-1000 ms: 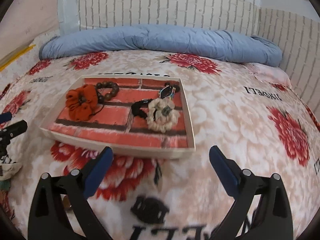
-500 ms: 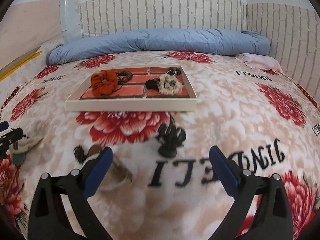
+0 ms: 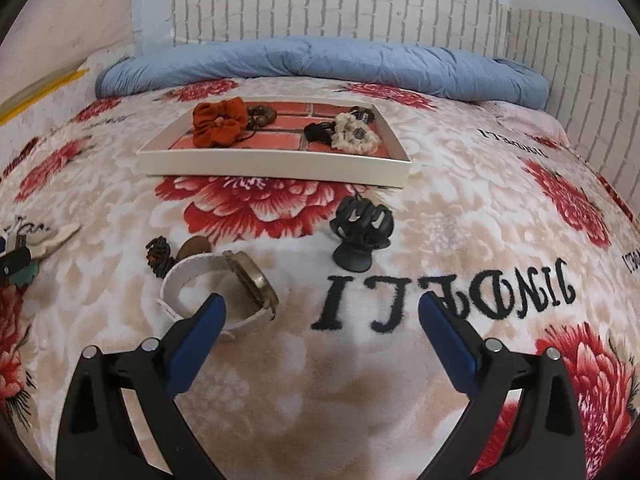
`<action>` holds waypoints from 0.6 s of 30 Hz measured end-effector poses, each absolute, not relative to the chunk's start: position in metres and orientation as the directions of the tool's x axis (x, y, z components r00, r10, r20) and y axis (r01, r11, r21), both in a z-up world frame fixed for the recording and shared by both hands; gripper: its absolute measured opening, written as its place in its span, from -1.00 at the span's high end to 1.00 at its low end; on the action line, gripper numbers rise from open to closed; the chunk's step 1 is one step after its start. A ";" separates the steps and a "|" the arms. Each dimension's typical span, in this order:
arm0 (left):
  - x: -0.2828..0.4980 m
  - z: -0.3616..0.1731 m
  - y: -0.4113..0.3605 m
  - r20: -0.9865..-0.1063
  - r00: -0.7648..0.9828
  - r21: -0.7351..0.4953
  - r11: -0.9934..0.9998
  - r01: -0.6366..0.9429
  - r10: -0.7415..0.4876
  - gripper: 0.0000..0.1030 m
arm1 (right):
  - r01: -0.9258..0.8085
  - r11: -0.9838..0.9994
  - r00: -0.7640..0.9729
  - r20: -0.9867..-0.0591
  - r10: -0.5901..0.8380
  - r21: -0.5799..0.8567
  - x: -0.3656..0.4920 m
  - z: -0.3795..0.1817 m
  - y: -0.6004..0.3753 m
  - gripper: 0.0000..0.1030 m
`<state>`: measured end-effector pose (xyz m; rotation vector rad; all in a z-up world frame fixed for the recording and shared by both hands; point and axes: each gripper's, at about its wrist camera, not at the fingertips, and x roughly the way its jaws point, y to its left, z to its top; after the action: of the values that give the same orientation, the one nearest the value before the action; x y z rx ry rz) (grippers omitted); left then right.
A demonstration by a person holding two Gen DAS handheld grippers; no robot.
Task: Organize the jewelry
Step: 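Move left gripper to the white felt pouch while right gripper approaches the white-strap watch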
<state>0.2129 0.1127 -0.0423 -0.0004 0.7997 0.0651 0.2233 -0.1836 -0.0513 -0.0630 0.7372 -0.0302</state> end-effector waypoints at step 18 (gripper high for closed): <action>0.232 -0.058 0.133 -0.761 0.648 -0.042 0.999 -0.019 -0.019 -0.90 | -0.048 0.997 0.677 -0.736 -0.013 -0.062 0.256 -0.066 -0.172 -0.83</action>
<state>0.2322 0.1333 -0.0579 -0.0473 0.8653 0.0001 0.2565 -0.1719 -0.0659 -0.0781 0.8269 0.0199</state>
